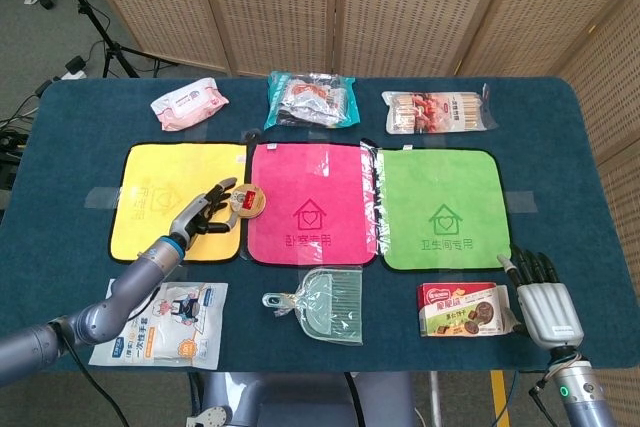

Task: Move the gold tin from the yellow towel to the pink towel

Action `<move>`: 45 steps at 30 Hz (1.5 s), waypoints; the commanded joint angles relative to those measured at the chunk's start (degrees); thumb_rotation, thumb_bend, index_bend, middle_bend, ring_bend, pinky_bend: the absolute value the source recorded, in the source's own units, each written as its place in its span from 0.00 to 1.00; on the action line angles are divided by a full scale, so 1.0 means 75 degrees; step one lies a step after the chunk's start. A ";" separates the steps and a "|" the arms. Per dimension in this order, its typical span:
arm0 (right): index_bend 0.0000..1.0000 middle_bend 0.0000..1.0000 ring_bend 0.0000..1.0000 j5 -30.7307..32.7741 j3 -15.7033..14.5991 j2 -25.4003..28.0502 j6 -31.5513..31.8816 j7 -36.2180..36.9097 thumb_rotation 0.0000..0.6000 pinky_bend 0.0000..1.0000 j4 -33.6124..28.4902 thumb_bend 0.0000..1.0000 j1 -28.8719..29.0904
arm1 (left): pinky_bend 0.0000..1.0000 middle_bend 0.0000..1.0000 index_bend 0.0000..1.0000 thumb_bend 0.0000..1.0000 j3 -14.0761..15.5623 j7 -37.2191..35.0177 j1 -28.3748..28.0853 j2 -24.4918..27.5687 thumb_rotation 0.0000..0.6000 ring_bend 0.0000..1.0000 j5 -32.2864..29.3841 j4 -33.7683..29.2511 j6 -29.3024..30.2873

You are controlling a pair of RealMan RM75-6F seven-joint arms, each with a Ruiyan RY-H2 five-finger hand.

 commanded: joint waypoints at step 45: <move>0.09 0.00 0.00 -0.0173 -0.0179 -0.0144 -0.0090 -0.0385 1.00 0.05 -0.0070 0.36 0.0034 | 0.00 0.00 0.07 0.55 0.0200 0.0580 -0.0702 -0.0684 1.00 0.00 -0.0504 -0.0539 0.0416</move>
